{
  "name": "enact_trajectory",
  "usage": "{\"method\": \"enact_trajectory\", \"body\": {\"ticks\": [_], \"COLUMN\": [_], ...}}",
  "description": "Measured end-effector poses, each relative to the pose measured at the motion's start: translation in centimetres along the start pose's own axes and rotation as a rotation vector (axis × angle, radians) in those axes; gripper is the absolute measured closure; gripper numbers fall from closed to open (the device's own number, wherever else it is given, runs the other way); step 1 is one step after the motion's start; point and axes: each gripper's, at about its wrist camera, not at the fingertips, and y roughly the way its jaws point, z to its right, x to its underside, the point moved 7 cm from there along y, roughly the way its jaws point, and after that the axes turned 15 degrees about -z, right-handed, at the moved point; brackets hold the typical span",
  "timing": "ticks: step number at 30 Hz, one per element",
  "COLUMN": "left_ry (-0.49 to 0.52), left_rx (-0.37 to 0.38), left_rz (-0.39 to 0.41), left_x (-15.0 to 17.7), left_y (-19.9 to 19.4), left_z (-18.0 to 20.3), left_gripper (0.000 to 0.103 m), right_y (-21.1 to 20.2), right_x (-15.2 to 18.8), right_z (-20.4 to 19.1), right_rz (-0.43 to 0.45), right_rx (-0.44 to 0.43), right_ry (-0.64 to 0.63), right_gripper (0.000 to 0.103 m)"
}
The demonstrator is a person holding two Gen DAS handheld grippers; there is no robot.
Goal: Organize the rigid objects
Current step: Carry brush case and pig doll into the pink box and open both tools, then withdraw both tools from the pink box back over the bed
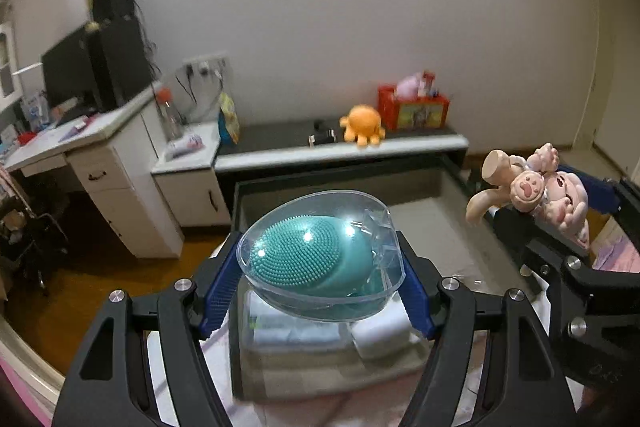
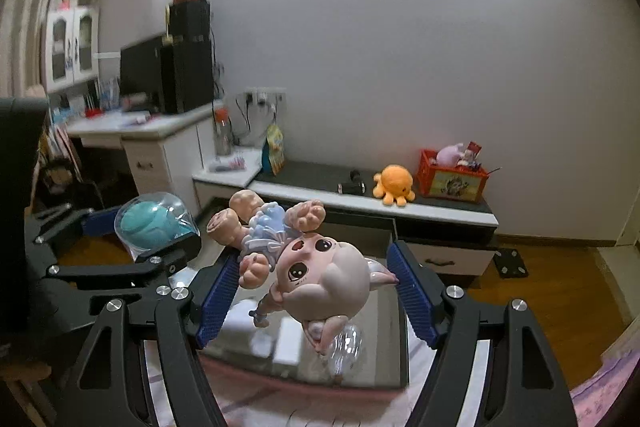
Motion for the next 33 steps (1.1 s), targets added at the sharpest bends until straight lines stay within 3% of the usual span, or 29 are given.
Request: {"method": "enact_trajectory", "body": {"ticks": [4,11,13,14,16,19,22,27,33], "left_ry": [-0.002,0.027,0.029,0.037,0.042,0.004,-0.017,-0.016,-0.043], "left_rx": [0.066,0.047,0.047,0.037,-0.017,0.013,0.022,-0.028,-0.113], "left_rz": [-0.128,-0.272,-0.275,-0.259,-0.242,-0.188,-0.123,0.032,0.247], "left_x": [-0.7,0.4,0.1,-0.1,-0.3,-0.6,-0.3,1.0,5.2], "left_y": [5.3,10.3,10.3,10.1,9.5,7.6,4.6,-2.8,-13.5], "left_z": [-0.3,0.0,0.0,0.1,-0.3,-1.0,-1.4,-1.3,-0.9], "left_gripper": [0.031,0.031,0.029,0.027,0.012,0.004,0.001,0.0,0.0], "right_y": [5.5,12.2,12.9,13.3,13.3,12.3,9.3,2.9,-6.4], "right_x": [-0.4,2.0,2.5,2.7,3.2,3.1,1.7,0.7,2.3], "right_z": [0.6,1.6,1.8,2.0,2.4,3.0,3.4,2.5,-0.4], "right_rz": [-0.119,-0.316,-0.339,-0.358,-0.365,-0.341,-0.251,-0.129,0.037], "right_rx": [-0.031,-0.059,-0.08,-0.074,-0.072,-0.072,-0.05,-0.05,-0.057], "right_ry": [0.005,0.036,0.046,0.048,0.064,0.088,0.103,0.091,0.04], "right_gripper": [0.029,0.028,0.028,0.028,0.028,0.024,0.02,0.016,0.016]}}
